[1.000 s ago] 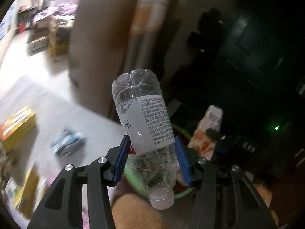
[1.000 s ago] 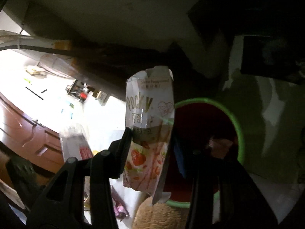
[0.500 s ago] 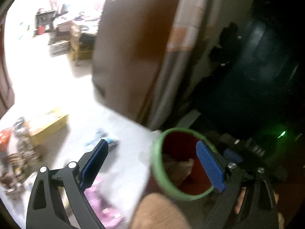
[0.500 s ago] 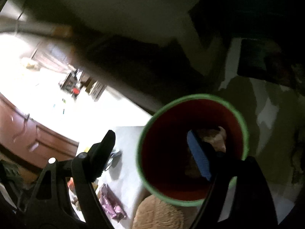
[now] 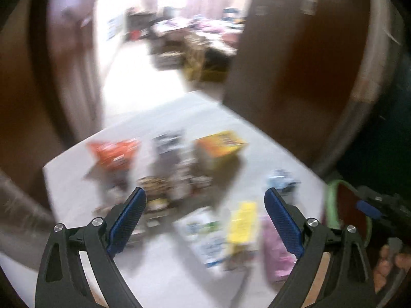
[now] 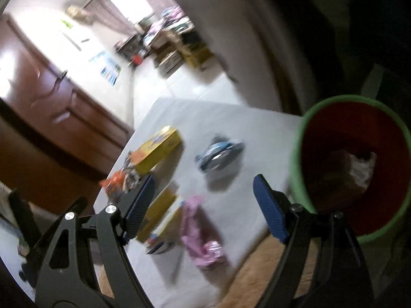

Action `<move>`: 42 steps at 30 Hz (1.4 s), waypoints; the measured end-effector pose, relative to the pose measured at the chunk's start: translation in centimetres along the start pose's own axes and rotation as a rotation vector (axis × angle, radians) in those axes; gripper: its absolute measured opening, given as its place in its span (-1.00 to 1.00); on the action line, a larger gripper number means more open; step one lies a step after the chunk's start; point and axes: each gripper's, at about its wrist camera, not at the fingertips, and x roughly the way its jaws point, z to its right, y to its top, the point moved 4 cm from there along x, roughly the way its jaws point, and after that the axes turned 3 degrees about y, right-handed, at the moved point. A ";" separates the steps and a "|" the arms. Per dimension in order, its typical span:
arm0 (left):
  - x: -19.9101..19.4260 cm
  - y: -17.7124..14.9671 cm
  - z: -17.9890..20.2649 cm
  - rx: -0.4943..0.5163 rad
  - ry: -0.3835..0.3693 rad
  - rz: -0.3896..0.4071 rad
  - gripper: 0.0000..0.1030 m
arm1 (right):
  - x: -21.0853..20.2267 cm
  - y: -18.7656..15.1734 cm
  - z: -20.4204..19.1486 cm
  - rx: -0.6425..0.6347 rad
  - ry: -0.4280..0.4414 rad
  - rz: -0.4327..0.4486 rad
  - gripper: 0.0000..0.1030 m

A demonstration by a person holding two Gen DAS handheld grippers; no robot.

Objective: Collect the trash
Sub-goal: 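Grasp the crumpled brown paper with the left tool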

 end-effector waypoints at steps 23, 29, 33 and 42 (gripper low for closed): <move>9.2 -6.7 -10.2 -0.225 0.043 -0.280 -0.38 | 4.7 -4.3 -11.7 -0.267 -0.006 -0.164 0.49; 2.9 -3.8 -9.7 -0.177 0.035 -0.094 -0.42 | 7.9 -4.4 -14.8 -0.258 0.071 -0.248 0.49; -0.4 -2.3 -10.5 -0.173 0.054 -0.007 -0.41 | 10.8 -4.0 -17.7 -0.291 0.095 -0.265 0.53; -4.2 -0.1 -9.6 -0.140 0.052 0.114 -0.40 | 20.9 -3.7 -17.5 -0.213 0.006 -0.439 0.62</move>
